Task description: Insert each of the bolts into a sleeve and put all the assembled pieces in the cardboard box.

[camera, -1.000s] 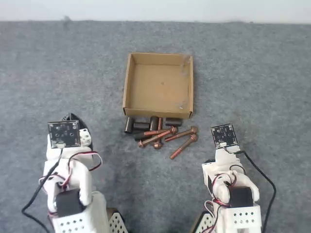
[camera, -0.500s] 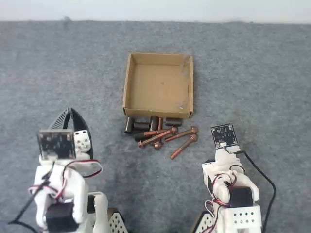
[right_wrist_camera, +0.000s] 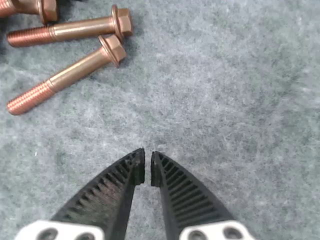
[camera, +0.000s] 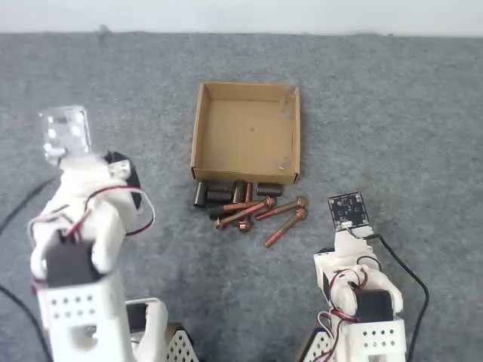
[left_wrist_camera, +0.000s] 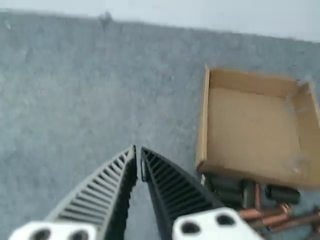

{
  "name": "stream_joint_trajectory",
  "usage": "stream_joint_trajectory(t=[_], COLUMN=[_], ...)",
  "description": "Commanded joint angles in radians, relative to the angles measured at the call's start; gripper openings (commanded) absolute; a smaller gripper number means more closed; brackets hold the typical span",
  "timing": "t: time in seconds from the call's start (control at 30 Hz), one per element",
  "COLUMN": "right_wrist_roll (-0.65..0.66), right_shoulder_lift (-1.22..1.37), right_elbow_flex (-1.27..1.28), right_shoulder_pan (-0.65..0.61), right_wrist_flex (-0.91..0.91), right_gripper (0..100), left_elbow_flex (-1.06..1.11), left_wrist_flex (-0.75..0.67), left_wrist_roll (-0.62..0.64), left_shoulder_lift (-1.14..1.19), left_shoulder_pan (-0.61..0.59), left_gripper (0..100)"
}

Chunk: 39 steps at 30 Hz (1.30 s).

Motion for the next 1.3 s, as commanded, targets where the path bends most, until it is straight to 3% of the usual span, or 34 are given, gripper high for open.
stream_joint_trajectory(t=[0.0,0.27,0.6,0.9,1.0,1.27], right_wrist_roll=[0.011,0.012,0.014,0.032,0.13,0.14], right_shoulder_lift=[-0.018,-0.021,-0.019,-0.015,-0.013,0.013], right_elbow_flex=[0.018,0.005,0.017,0.017,-0.006,-0.18], right_shoulder_pan=[0.01,0.13,0.131,0.076,-0.019,-0.07], right_wrist_flex=[0.005,-0.013,-0.193,-0.395,-0.351,-0.231], right_gripper=[0.7,1.0,1.0,1.0,0.9,0.9], left_elbow_flex=[-0.053,0.101,0.464,0.504,0.501,0.449], left_wrist_flex=[0.014,-0.112,-0.503,-0.522,-0.522,-0.528], left_wrist_roll=[0.052,0.106,0.101,0.101,0.101,0.107], left_shoulder_lift=[0.164,0.365,0.298,0.236,0.236,0.285], left_shoulder_pan=[0.006,0.003,-0.002,-0.003,-0.003,-0.11], left_gripper=[2,2,2,2,2,2])
